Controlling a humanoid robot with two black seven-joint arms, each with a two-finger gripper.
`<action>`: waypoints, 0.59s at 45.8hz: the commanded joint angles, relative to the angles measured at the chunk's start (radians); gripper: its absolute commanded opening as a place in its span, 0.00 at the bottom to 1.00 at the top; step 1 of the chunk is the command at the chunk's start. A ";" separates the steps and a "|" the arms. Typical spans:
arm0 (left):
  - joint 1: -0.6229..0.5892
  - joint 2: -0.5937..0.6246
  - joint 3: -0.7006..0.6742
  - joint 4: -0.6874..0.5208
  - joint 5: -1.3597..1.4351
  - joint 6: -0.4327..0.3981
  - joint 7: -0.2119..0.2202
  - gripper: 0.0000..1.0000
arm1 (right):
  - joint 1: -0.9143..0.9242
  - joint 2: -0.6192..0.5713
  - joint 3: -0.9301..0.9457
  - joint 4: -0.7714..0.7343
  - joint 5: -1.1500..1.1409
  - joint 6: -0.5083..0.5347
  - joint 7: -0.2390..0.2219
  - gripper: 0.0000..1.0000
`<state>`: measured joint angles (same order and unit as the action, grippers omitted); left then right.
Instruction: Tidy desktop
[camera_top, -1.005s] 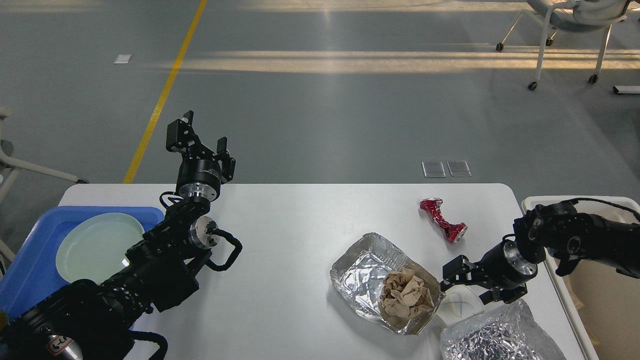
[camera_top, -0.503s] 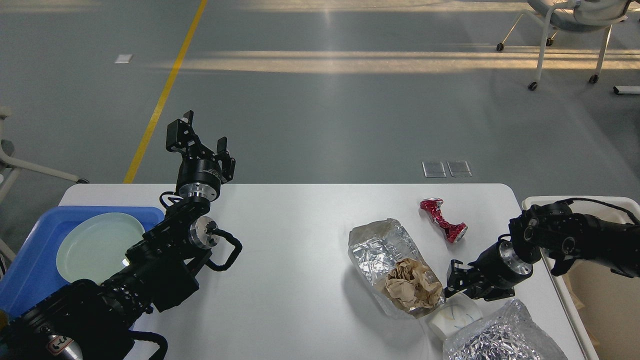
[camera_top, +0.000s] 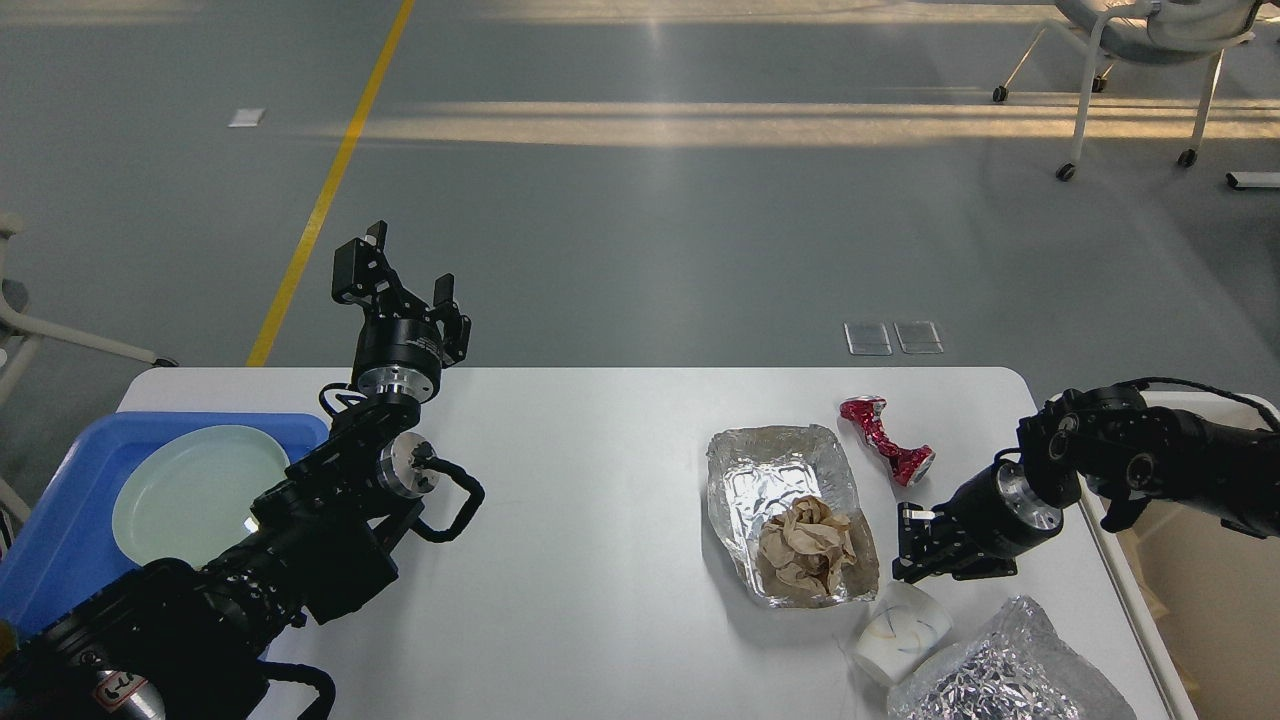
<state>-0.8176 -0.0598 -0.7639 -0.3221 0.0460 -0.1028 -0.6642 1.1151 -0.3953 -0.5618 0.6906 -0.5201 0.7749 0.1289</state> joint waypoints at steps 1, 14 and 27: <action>0.000 0.000 0.000 0.000 0.000 0.000 0.000 0.99 | 0.000 -0.004 0.000 0.003 0.000 0.001 0.000 0.20; 0.000 0.000 0.000 0.000 0.000 0.000 0.000 0.99 | 0.003 -0.008 -0.001 0.003 0.000 -0.005 0.000 0.75; 0.000 0.000 0.000 0.000 0.000 0.000 0.000 0.99 | -0.015 -0.008 -0.013 0.001 -0.005 -0.011 0.000 0.77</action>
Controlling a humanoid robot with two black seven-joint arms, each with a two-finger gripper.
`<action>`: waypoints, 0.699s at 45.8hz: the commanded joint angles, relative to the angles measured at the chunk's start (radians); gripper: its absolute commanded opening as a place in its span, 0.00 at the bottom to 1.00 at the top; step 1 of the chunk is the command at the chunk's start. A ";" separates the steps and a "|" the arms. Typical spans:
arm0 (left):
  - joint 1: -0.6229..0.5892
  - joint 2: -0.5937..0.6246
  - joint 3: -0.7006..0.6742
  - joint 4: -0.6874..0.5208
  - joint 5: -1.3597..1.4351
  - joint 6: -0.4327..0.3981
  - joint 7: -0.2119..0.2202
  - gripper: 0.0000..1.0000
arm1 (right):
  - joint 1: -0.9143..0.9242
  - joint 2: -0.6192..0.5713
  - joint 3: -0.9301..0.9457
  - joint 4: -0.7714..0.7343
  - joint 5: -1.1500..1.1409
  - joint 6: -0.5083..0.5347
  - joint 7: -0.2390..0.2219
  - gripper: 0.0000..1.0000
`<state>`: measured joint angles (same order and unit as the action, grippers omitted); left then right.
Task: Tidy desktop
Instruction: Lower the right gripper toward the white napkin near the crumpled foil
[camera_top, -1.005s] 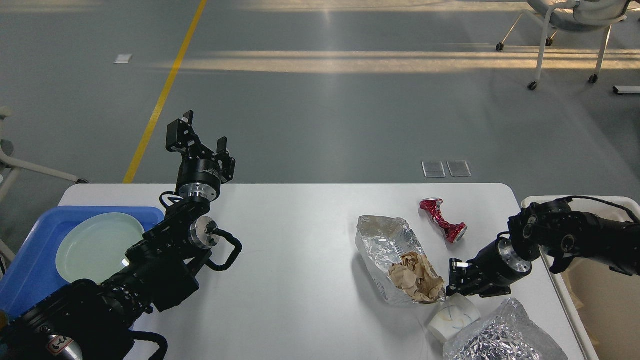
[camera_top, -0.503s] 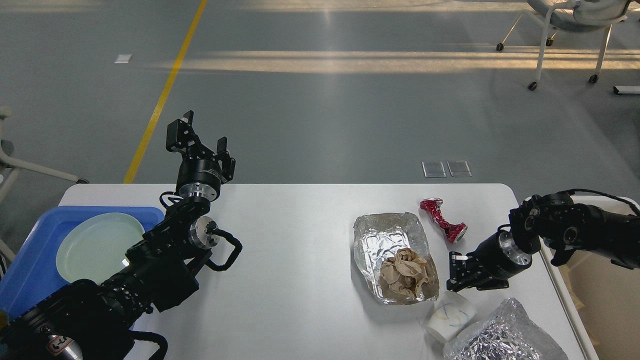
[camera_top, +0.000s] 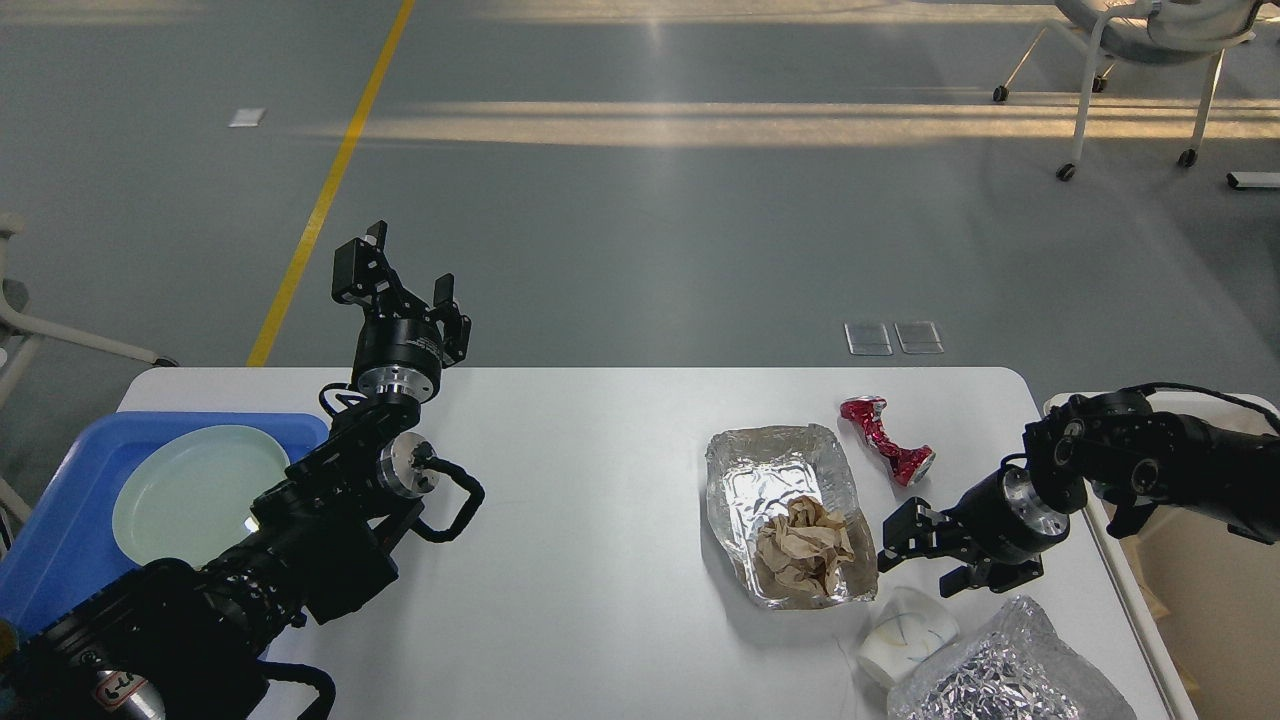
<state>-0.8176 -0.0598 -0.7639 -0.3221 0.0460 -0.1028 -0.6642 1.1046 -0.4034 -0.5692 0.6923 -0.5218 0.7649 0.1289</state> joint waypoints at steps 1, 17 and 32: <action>0.000 0.000 0.000 0.000 0.000 0.000 0.000 0.99 | -0.003 0.000 -0.006 0.000 -0.003 -0.001 0.000 0.77; 0.000 0.000 0.000 0.000 0.000 0.000 0.000 0.99 | 0.006 -0.002 -0.037 0.030 -0.014 0.027 0.008 0.70; 0.000 0.000 0.000 0.000 0.000 0.000 0.000 0.99 | 0.011 0.012 -0.057 0.056 -0.017 0.027 0.011 0.63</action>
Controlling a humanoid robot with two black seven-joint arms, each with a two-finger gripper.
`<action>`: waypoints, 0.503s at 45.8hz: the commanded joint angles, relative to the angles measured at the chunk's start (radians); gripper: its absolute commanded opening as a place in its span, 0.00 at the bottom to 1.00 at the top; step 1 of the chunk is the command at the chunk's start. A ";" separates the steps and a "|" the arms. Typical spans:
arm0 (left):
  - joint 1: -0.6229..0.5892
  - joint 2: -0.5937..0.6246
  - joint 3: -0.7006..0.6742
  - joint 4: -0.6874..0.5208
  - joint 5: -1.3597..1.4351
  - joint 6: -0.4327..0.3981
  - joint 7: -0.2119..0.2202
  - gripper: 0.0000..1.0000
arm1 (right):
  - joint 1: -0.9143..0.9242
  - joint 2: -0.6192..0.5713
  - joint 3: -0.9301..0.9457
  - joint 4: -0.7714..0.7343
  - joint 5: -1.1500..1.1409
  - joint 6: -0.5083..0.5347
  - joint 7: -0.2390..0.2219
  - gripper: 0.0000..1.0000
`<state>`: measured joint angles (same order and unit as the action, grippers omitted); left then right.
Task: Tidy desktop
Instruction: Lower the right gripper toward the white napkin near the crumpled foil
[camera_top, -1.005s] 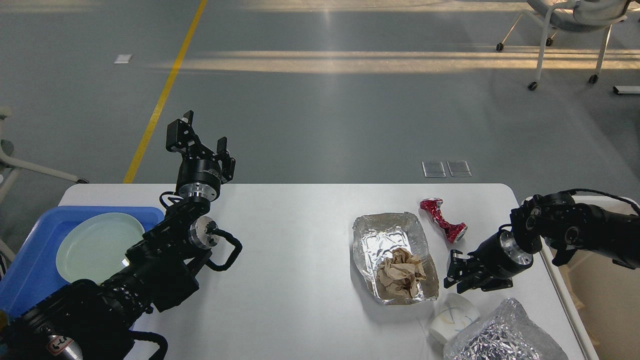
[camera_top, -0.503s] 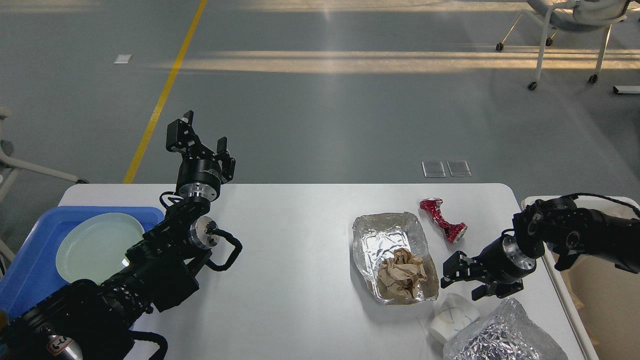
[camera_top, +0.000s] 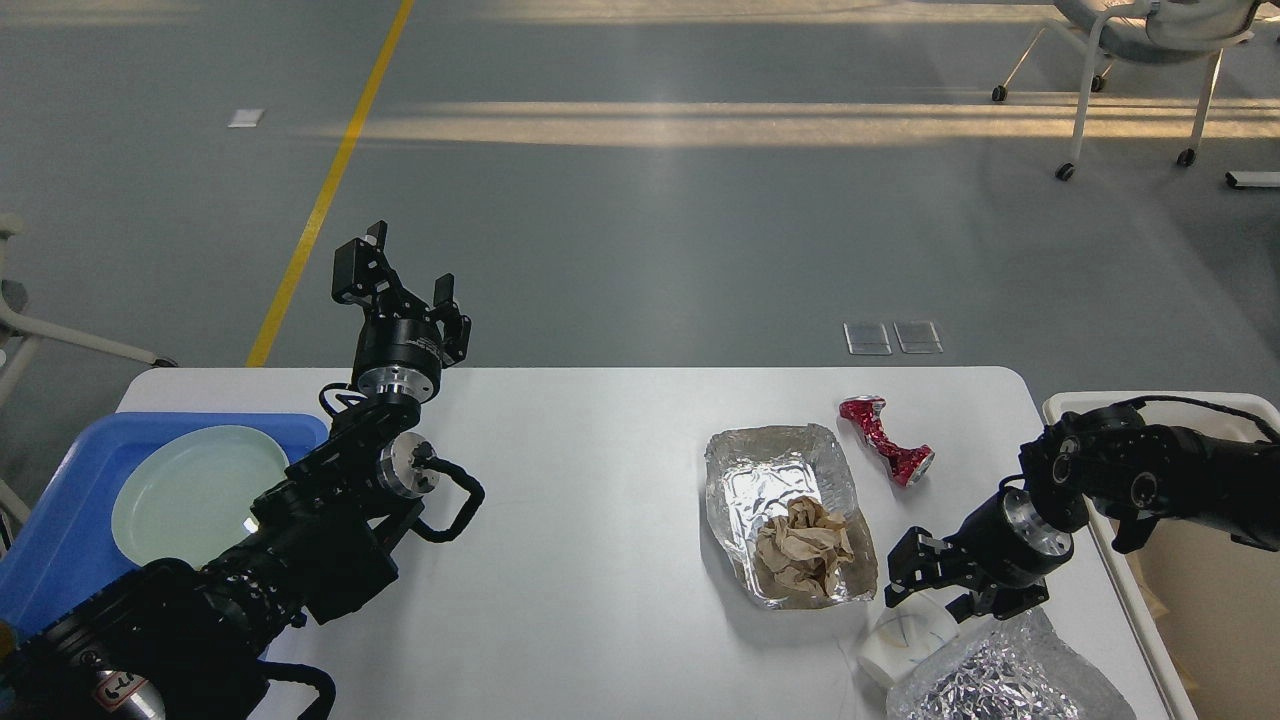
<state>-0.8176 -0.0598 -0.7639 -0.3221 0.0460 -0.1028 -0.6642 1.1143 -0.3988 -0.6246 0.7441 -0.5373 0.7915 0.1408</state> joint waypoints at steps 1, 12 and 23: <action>0.000 0.000 0.000 0.000 0.000 0.000 0.000 0.99 | 0.001 0.008 -0.004 0.005 -0.001 0.000 -0.001 0.59; 0.000 0.000 0.000 0.000 0.000 0.000 0.000 0.99 | 0.005 0.017 -0.015 0.001 0.000 0.008 -0.001 0.10; 0.000 0.000 0.000 0.000 0.000 0.000 0.000 0.99 | 0.016 0.020 -0.015 -0.006 0.002 0.009 0.000 0.04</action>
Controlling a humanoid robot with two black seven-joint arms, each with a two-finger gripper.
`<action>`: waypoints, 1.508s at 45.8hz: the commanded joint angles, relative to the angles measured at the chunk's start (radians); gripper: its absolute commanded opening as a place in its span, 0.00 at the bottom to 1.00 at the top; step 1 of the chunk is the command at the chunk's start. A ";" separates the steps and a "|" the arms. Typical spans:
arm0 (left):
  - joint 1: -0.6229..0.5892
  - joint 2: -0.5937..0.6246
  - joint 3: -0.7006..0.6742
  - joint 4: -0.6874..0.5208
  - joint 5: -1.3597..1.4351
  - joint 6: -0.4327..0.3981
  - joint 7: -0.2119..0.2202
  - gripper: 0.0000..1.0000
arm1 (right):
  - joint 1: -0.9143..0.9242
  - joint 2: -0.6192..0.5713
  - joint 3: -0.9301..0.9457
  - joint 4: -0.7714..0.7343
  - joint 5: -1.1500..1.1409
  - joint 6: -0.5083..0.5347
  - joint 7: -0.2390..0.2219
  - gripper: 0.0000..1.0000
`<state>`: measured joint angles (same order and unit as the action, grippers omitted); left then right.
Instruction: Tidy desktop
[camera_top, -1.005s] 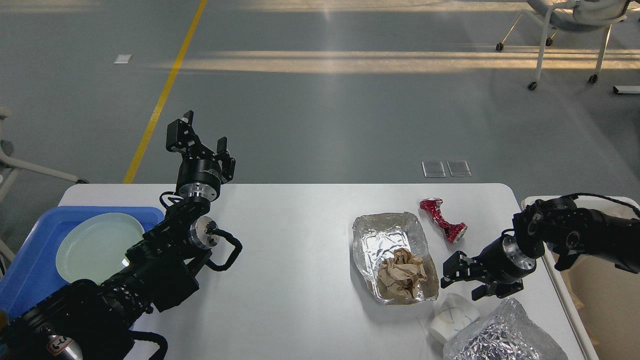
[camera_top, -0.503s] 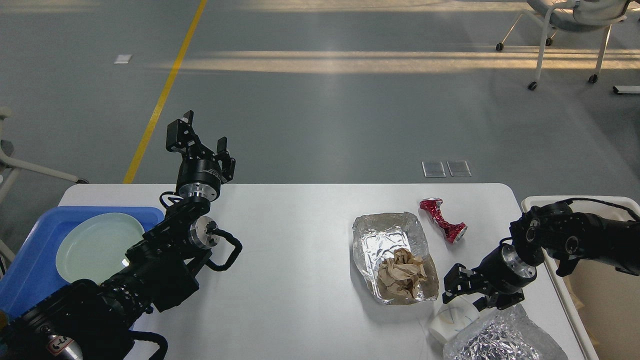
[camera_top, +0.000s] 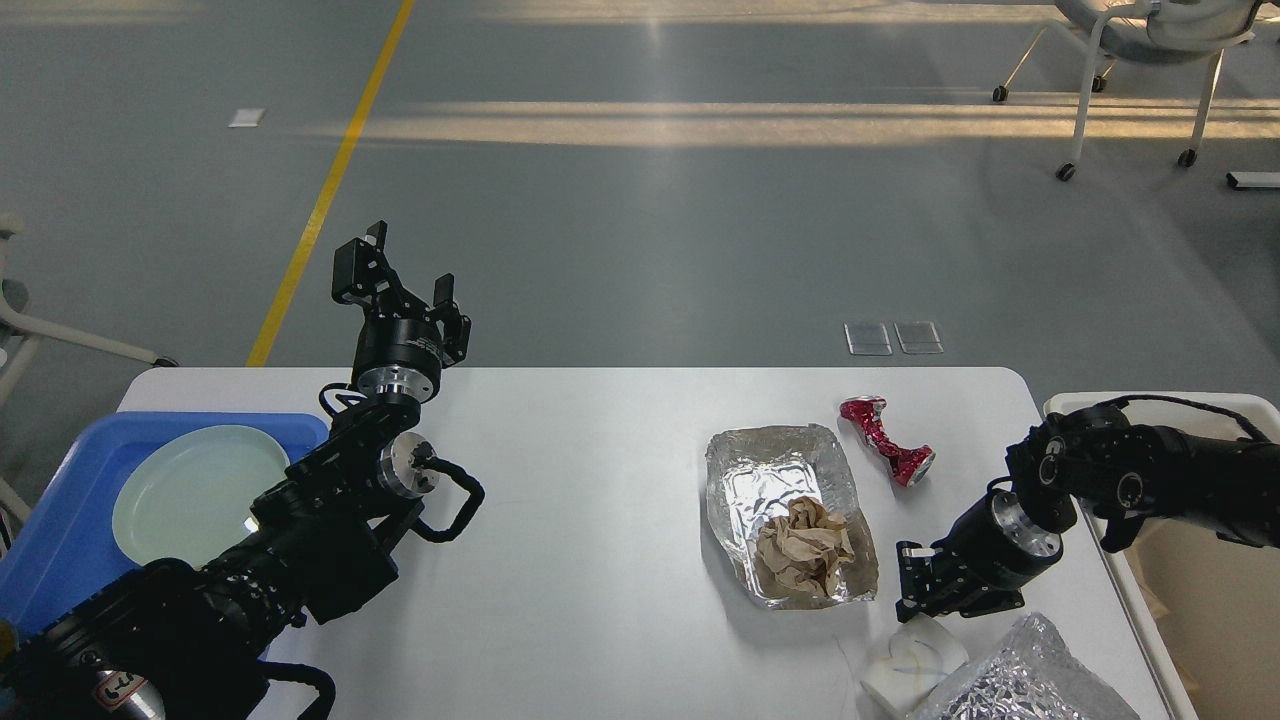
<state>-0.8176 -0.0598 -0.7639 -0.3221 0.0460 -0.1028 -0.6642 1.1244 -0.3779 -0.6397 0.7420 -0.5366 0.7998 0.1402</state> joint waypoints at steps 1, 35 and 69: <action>0.000 0.000 0.000 0.000 0.000 0.000 0.000 0.99 | 0.006 -0.001 0.000 -0.004 0.001 -0.001 0.001 0.03; 0.000 0.000 0.000 0.000 0.000 0.000 0.000 0.99 | 0.317 -0.064 0.069 0.007 0.050 0.160 0.002 0.01; 0.000 0.000 0.000 0.000 0.000 0.000 0.000 0.99 | 1.209 -0.300 0.147 0.005 0.228 0.160 -0.008 0.02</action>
<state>-0.8176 -0.0598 -0.7639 -0.3222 0.0460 -0.1028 -0.6642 2.2652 -0.6726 -0.4914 0.7484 -0.3189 0.9601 0.1329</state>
